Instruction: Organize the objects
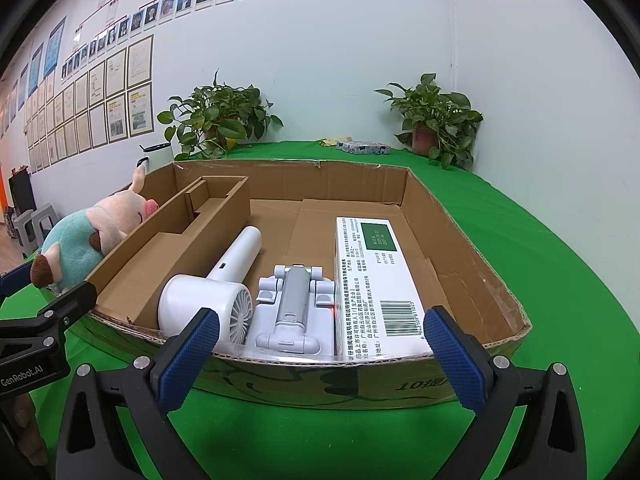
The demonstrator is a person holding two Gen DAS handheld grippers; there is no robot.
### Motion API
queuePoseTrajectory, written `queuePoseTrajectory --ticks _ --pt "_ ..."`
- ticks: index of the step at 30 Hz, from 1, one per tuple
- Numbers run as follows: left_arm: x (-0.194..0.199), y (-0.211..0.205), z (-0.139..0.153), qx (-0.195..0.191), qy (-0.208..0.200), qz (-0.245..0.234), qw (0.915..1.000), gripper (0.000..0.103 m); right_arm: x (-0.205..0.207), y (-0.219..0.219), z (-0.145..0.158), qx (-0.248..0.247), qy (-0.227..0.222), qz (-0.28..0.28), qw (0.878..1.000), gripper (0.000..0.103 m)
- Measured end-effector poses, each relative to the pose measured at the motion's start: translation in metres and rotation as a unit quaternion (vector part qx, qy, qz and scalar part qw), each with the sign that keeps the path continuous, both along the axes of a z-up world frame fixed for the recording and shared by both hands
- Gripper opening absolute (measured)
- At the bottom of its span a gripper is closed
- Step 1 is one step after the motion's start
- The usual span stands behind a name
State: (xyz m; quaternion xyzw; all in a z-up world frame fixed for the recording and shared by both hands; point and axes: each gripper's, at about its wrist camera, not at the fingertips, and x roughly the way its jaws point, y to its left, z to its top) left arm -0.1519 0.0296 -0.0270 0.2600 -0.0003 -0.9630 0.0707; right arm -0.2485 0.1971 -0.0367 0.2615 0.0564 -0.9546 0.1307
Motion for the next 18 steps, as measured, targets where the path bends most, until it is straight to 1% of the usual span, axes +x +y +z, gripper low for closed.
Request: queuePoseTrajectory --ticks 18 --pt "-0.0004 0.0001 0.0000 -0.002 0.000 0.001 1.0000 0.102 0.0006 -0.0004 0.0000 -0.001 0.000 0.000 1.000 0.103"
